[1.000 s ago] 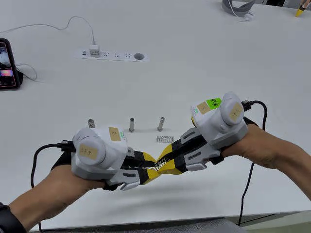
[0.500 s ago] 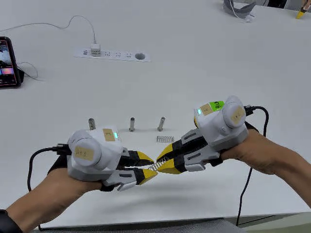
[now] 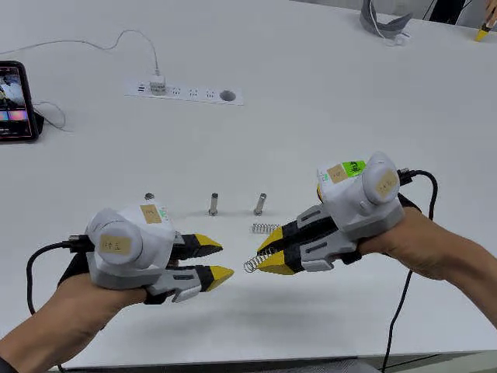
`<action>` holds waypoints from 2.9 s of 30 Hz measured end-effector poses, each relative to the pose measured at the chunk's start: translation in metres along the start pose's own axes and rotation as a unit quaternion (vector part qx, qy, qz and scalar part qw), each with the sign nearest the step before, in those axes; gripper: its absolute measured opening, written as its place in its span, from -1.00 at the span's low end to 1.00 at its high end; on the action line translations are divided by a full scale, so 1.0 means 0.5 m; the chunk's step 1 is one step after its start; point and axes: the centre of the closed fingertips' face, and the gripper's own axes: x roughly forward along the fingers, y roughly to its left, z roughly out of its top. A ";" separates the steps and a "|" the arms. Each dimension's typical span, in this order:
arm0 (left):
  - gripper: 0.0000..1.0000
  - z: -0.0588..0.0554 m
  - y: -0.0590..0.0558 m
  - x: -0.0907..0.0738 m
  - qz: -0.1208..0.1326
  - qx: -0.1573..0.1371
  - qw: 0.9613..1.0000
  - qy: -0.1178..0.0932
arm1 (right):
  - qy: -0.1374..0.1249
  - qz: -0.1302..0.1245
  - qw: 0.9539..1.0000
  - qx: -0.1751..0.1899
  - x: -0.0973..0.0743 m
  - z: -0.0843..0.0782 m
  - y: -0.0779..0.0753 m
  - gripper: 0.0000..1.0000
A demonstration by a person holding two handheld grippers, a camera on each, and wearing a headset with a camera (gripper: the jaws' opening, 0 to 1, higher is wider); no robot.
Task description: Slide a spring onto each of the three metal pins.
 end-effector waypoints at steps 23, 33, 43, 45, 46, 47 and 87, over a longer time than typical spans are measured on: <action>-0.05 -0.063 0.075 -0.054 0.071 -0.035 0.997 0.015 | 0.055 -0.031 0.998 -0.009 0.028 -0.027 -0.079 -0.75; 0.14 -0.089 0.102 -0.084 0.108 -0.060 0.992 0.014 | 0.065 -0.038 0.997 -0.016 0.040 -0.023 -0.117 -0.75; 0.28 -0.106 0.124 -0.107 0.133 -0.075 0.988 0.018 | 0.080 -0.037 0.996 -0.031 0.048 -0.015 -0.153 -0.75; 0.30 -0.106 0.128 -0.111 0.138 -0.078 0.987 0.015 | 0.085 -0.037 0.995 -0.036 0.049 -0.013 -0.159 -0.75; 0.31 -0.106 0.130 -0.112 0.140 -0.080 0.987 0.014 | 0.086 -0.037 0.995 -0.038 0.049 -0.012 -0.161 -0.75; 0.32 -0.106 0.131 -0.113 0.142 -0.081 0.986 0.013 | 0.087 -0.037 0.995 -0.038 0.050 -0.011 -0.164 -0.75; 0.56 -0.149 0.146 -0.160 0.182 -0.122 0.975 0.021 | 0.129 -0.044 0.989 -0.062 0.096 0.030 -0.276 -0.75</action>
